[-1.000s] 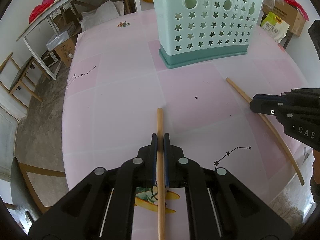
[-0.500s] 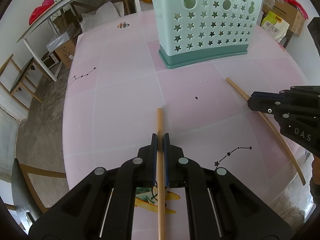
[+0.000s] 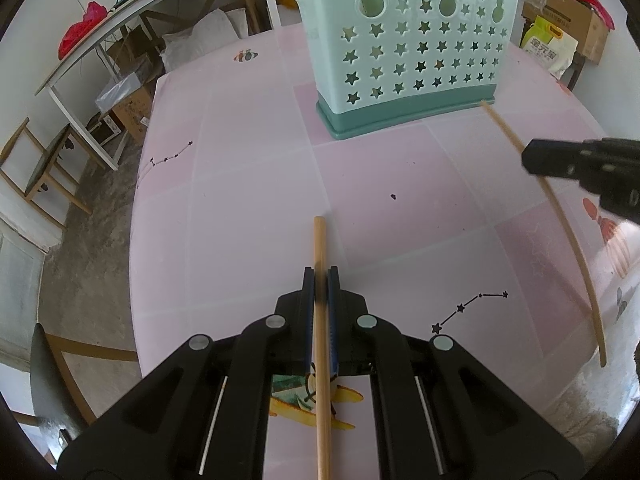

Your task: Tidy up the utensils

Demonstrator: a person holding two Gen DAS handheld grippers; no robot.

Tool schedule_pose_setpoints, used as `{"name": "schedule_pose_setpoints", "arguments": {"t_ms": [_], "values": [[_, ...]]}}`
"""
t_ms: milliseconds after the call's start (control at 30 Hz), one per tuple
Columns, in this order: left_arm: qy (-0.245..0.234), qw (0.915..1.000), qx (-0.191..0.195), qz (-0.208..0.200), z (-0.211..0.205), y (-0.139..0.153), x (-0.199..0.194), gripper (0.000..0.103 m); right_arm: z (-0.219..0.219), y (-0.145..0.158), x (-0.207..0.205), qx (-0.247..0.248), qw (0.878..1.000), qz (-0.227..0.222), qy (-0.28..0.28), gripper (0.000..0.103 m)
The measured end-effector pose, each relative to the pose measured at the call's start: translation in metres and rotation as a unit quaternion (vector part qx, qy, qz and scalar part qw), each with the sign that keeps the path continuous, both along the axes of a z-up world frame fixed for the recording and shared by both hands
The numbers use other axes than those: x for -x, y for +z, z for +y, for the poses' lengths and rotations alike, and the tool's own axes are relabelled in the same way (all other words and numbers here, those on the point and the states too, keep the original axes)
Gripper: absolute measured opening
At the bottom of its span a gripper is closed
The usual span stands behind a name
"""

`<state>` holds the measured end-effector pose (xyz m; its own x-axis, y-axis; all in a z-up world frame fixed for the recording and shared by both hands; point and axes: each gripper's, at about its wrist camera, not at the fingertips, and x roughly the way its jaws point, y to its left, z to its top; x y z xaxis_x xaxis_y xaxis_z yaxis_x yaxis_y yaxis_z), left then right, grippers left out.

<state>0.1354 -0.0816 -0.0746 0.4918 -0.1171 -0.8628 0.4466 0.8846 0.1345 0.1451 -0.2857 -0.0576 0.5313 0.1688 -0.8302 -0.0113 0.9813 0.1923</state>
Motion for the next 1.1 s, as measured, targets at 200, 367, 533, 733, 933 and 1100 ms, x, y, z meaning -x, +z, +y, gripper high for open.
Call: {"name": "schedule_pose_setpoints", "arguments": {"t_ms": [200, 367, 533, 733, 933, 1100], "values": [[-0.003, 1.0000, -0.004, -0.007, -0.001, 0.000, 0.000, 0.005, -0.007, 0.012, 0.003, -0.012, 1.000, -0.012, -0.009, 0.007], [0.007, 0.9996, 0.022, -0.018, 0.010, 0.004, -0.003, 0.005, -0.015, 0.024, 0.009, -0.020, 0.999, -0.024, -0.018, 0.007], [0.013, 0.9944, 0.093, -0.048, 0.033, 0.037, -0.003, 0.005, -0.022, 0.032, 0.013, -0.033, 0.998, -0.035, -0.029, 0.007], [-0.007, 0.9772, 0.190, -0.096, 0.062, 0.096, 0.010, 0.005, -0.029, 0.036, 0.016, -0.042, 0.997, -0.050, -0.040, 0.007], [-0.032, 0.9539, 0.264, -0.139, 0.075, 0.144, 0.022, 0.005, -0.035, 0.037, 0.017, -0.051, 0.996, -0.055, -0.047, 0.007], [-0.062, 0.9267, 0.333, -0.163, 0.070, 0.186, 0.014, 0.005, -0.041, 0.037, 0.019, -0.058, 0.995, -0.059, -0.053, 0.007]]}}
